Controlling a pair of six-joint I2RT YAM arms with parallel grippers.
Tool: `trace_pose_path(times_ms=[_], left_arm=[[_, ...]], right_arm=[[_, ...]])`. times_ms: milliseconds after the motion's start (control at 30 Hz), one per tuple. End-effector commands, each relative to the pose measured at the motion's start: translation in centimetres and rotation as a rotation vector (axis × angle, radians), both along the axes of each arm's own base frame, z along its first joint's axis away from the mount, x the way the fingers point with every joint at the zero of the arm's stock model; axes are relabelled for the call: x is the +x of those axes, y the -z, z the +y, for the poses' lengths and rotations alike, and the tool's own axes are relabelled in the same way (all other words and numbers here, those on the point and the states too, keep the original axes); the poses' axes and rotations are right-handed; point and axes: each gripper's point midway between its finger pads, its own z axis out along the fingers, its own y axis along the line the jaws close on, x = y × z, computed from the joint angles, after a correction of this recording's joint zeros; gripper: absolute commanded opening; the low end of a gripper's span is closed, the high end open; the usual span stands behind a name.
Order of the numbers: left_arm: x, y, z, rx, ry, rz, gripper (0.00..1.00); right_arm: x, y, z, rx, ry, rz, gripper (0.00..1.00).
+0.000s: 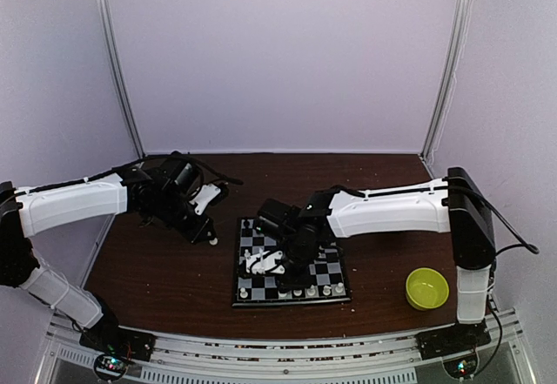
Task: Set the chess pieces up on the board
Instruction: Pick up the bishop at d1, then place the bishop on c1.
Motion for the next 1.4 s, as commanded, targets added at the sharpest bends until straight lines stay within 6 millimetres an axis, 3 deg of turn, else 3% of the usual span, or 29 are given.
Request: trace_pose_path(times_ms=[0, 233, 600, 1367], left_arm=[[0.5, -1.2, -0.2, -0.044, -0.004, -0.043, 0.02], [0.5, -1.3, -0.2, -0.044, -0.002, -0.047, 0.02], [0.4, -1.2, -0.2, -0.044, 0.0, -0.041, 0.03], [0.4, -0.7, -0.5, -0.043, 0.002, -0.021, 0.03]], right_arm=[[-0.3, 0.0, 0.6, -0.007, 0.003, 0.018, 0.14], [-0.6, -0.7, 1.8, 0.016, -0.005, 0.042, 0.08], [-1.5, -0.4, 2.7, 0.008, -0.027, 0.051, 0.08], [0.1, 0.8, 3.2, 0.002, 0.022, -0.016, 0.13]])
